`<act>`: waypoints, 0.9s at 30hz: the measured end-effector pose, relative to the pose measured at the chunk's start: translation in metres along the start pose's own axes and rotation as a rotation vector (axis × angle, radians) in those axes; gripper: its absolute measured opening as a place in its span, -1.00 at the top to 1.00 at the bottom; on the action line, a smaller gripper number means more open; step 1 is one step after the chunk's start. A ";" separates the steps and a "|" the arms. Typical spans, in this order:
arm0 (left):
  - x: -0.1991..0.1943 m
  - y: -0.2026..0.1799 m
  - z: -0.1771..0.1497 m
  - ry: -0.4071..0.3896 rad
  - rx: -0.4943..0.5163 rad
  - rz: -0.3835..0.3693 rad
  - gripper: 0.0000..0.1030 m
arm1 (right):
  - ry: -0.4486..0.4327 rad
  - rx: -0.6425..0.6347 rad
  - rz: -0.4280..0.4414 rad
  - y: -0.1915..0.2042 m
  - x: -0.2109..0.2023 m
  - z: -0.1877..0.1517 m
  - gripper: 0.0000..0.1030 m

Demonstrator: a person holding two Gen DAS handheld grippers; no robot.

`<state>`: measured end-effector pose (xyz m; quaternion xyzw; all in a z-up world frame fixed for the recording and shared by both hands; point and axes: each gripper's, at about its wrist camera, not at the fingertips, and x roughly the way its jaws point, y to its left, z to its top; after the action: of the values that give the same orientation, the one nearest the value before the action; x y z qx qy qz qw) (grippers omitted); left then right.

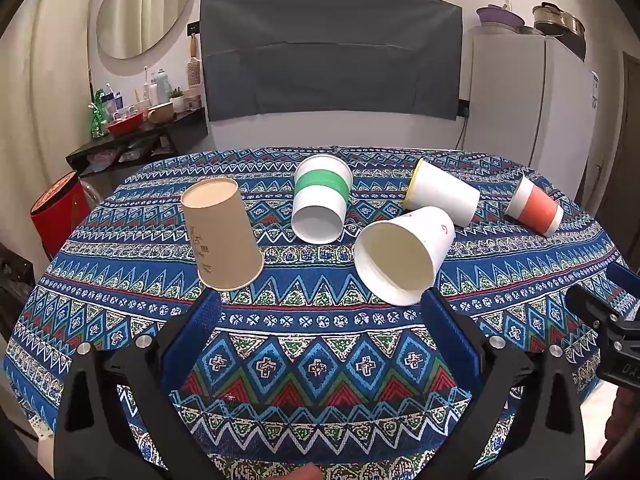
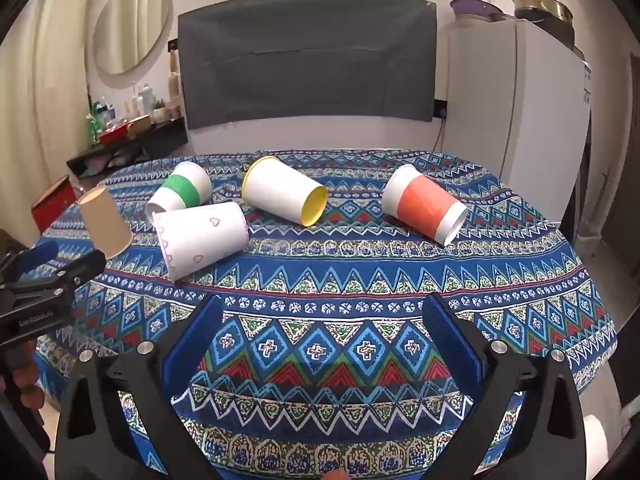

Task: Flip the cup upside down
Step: 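Move the left tool toward the white cup with pink hearts lying on its side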

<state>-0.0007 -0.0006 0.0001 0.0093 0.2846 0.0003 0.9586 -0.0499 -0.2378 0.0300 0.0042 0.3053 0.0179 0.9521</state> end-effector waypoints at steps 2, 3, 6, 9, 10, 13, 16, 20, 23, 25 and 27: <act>0.000 0.001 0.000 0.005 -0.009 -0.004 -0.89 | 0.005 -0.003 0.003 -0.001 0.001 0.001 -0.86; -0.001 0.001 0.000 0.004 -0.011 -0.007 -0.89 | 0.007 -0.005 0.004 0.000 0.002 0.001 -0.86; -0.004 0.000 -0.003 -0.002 -0.011 -0.007 -0.89 | 0.003 -0.016 -0.002 0.002 0.000 0.001 -0.86; -0.003 -0.002 -0.002 0.006 -0.014 -0.003 -0.89 | 0.000 -0.020 -0.003 0.003 -0.001 0.001 -0.86; 0.000 0.004 0.000 0.015 -0.018 -0.007 -0.89 | -0.001 -0.022 -0.002 0.003 -0.001 0.001 -0.86; 0.000 0.004 0.000 0.019 -0.017 -0.005 -0.89 | -0.003 -0.026 -0.002 0.004 -0.003 0.001 -0.86; -0.002 0.005 -0.001 0.016 -0.019 -0.003 -0.89 | -0.004 -0.027 -0.002 0.004 -0.004 0.001 -0.86; -0.005 0.007 -0.001 0.014 -0.022 -0.003 -0.89 | -0.003 -0.022 0.000 0.002 -0.004 0.002 -0.86; -0.006 0.006 0.000 0.015 -0.022 -0.002 -0.89 | 0.001 -0.018 -0.001 0.000 -0.004 0.001 -0.86; -0.006 0.006 0.000 0.018 -0.024 0.000 -0.89 | 0.005 -0.017 0.000 -0.001 -0.004 0.001 -0.86; -0.005 0.006 0.000 0.021 -0.022 0.007 -0.89 | 0.007 -0.018 -0.003 -0.001 -0.004 0.001 -0.86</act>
<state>-0.0053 0.0055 0.0031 -0.0002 0.2945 0.0068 0.9556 -0.0526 -0.2387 0.0329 -0.0051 0.3084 0.0193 0.9510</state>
